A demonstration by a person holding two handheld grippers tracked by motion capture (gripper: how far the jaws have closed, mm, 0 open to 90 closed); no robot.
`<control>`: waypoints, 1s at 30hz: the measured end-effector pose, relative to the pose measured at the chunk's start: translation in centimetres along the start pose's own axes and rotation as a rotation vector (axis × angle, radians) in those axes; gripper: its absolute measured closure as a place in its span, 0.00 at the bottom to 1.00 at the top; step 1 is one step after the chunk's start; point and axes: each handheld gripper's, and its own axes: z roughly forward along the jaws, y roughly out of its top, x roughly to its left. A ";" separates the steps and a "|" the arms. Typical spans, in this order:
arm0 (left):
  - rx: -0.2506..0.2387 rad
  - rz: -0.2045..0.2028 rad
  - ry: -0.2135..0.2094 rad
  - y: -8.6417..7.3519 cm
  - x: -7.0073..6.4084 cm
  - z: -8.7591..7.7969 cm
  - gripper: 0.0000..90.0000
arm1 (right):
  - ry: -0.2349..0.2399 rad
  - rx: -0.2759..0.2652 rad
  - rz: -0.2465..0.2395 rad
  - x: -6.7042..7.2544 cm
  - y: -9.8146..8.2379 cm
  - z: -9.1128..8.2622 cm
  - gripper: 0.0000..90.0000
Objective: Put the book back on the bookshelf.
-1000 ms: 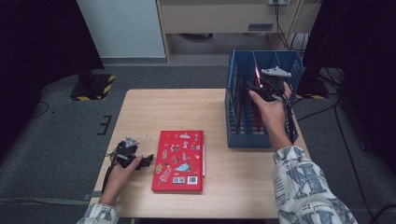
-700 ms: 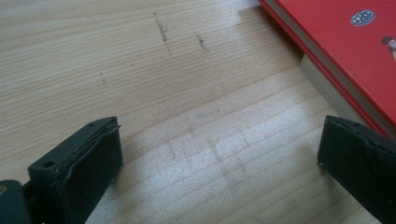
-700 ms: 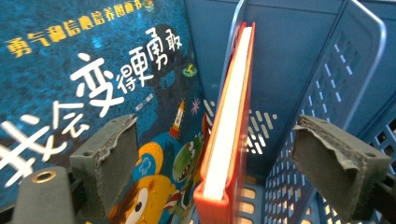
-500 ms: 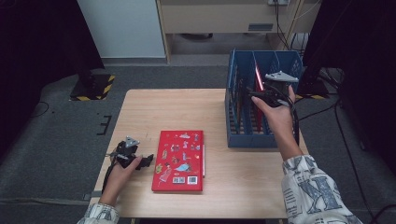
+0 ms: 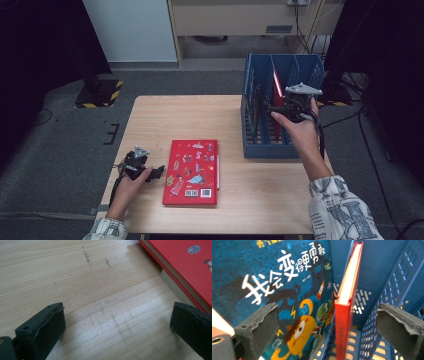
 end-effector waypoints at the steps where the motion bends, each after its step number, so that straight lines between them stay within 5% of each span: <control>1: 0.000 0.000 0.000 0.0 0.0 0.0 0.00 | 0.003 -0.001 -0.001 0.1 -0.1 -0.1 0.06; 30: -0.002 -0.002 0.001 0.0 -0.1 0.0 0.00 | 0.082 0.048 -0.017 1.4 -3.4 -2.5 0.06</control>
